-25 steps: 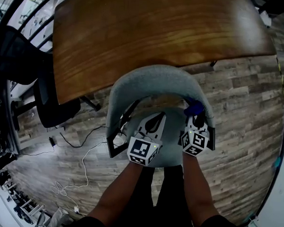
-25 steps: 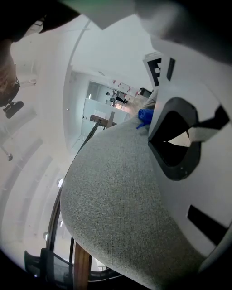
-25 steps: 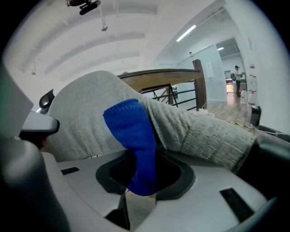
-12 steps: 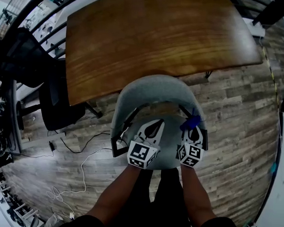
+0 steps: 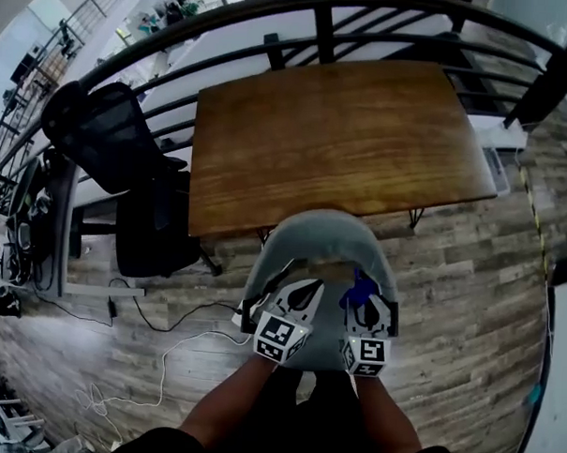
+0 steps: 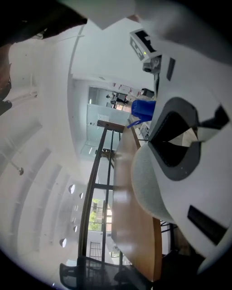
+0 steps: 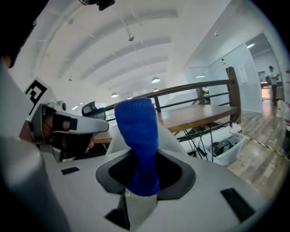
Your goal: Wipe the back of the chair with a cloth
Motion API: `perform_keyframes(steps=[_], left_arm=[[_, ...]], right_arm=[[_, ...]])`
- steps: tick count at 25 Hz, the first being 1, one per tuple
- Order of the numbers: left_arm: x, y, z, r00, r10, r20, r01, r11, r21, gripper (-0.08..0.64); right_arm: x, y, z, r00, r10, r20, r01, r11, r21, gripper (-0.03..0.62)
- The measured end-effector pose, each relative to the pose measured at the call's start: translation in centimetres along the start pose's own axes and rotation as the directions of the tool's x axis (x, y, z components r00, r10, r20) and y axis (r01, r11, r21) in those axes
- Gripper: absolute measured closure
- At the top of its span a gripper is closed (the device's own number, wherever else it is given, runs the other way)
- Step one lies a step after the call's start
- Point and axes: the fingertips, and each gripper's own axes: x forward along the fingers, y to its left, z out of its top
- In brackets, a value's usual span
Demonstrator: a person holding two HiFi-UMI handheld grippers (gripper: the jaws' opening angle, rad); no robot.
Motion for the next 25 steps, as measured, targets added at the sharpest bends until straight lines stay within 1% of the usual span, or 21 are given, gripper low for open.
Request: perform_keyframes(steps=[2, 4, 7, 9, 13, 16, 20, 22, 25], left_arm=[[-1.4, -0.1, 1.4, 1.0, 0.024, 0.02, -0.024, 1.0, -0.008, 0.561], [-2.7, -0.2, 2.6, 0.998, 0.052, 0.033, -0.051, 0.999, -0.006, 0.561], [-4.0, -0.6, 3.7, 0.993, 0.1, 0.058, -0.1, 0.995, -0.004, 0.561], [-5.0, -1.3, 4.0, 0.99, 0.118, 0.072, -0.117, 0.993, -0.02, 0.561], [-6.1, -2.5, 4.1, 0.991, 0.114, 0.074, -0.111, 0.993, -0.037, 0.561], [-6.3, -2.7, 4.4, 0.989, 0.103, 0.11, -0.102, 0.995, -0.02, 0.561], [-7.0, -3.6, 5.6, 0.988, 0.062, 0.139, -0.066, 0.998, 0.021, 0.561], [-7.8, -4.0, 6.4, 0.986, 0.048, 0.158, -0.054, 0.998, 0.039, 0.561], [-9.4, -4.7, 6.9, 0.982, 0.04, 0.182, -0.048, 0.998, 0.041, 0.561]], right_arm=[[-0.5, 1.7, 2.2, 0.996, 0.083, 0.024, -0.083, 0.996, -0.036, 0.472], [-1.0, 3.1, 4.2, 0.987, 0.154, 0.044, -0.151, 0.986, -0.075, 0.472], [-1.5, 3.9, 6.0, 0.974, 0.22, 0.051, -0.213, 0.97, -0.114, 0.472], [-2.1, 4.1, 6.6, 0.97, 0.236, 0.058, -0.227, 0.965, -0.13, 0.472], [-2.6, 4.7, 7.2, 0.964, 0.256, 0.068, -0.243, 0.957, -0.161, 0.472], [-3.0, 5.2, 7.3, 0.962, 0.263, 0.066, -0.249, 0.952, -0.177, 0.472], [-4.2, 6.1, 8.5, 0.964, 0.249, 0.09, -0.23, 0.957, -0.177, 0.472], [-4.8, 6.9, 9.0, 0.963, 0.252, 0.091, -0.232, 0.954, -0.189, 0.472], [-6.0, 8.2, 9.9, 0.96, 0.262, 0.1, -0.238, 0.949, -0.207, 0.472]])
